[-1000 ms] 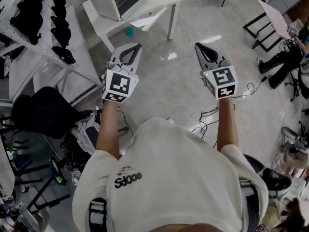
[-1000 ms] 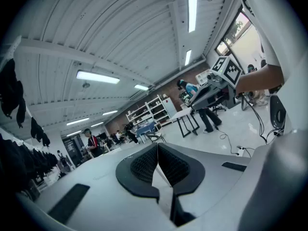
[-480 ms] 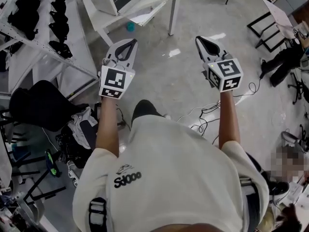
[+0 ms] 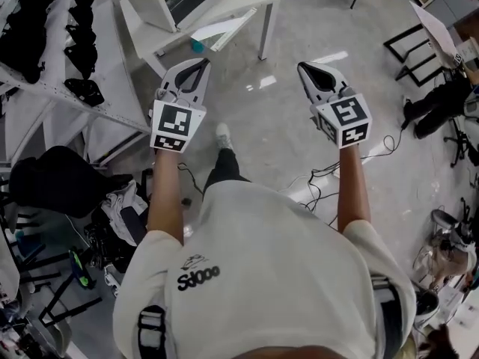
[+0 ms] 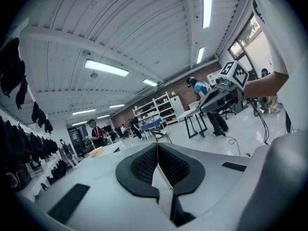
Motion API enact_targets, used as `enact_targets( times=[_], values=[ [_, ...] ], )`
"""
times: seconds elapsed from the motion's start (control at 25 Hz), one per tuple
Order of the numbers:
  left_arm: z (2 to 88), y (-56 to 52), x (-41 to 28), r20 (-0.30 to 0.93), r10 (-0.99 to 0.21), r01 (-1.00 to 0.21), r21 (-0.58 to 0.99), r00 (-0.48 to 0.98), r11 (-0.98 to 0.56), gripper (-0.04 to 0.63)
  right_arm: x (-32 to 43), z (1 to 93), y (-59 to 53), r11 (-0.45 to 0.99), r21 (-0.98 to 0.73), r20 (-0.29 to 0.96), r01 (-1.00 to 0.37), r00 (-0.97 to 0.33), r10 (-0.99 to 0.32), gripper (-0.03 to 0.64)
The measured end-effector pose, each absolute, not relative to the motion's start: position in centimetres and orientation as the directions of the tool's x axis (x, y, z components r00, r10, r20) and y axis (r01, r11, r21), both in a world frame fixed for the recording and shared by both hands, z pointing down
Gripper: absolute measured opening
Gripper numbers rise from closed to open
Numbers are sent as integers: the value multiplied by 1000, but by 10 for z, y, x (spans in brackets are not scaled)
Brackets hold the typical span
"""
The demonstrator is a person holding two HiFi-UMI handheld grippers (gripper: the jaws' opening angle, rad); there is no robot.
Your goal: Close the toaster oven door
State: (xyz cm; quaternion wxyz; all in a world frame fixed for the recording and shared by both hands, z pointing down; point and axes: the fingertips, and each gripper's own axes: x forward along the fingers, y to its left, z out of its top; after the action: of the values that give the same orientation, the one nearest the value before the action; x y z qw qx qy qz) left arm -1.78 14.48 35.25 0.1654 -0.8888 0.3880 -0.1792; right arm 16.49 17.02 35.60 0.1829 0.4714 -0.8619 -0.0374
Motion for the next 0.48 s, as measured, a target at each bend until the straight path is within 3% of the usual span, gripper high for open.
enact_targets(
  times=[0.48],
  values=[
    [351,-70,-44,182,-710,-600,-418,680,-682,18,139,347,-20,518,243,293,-820,-448,-845,8]
  ],
)
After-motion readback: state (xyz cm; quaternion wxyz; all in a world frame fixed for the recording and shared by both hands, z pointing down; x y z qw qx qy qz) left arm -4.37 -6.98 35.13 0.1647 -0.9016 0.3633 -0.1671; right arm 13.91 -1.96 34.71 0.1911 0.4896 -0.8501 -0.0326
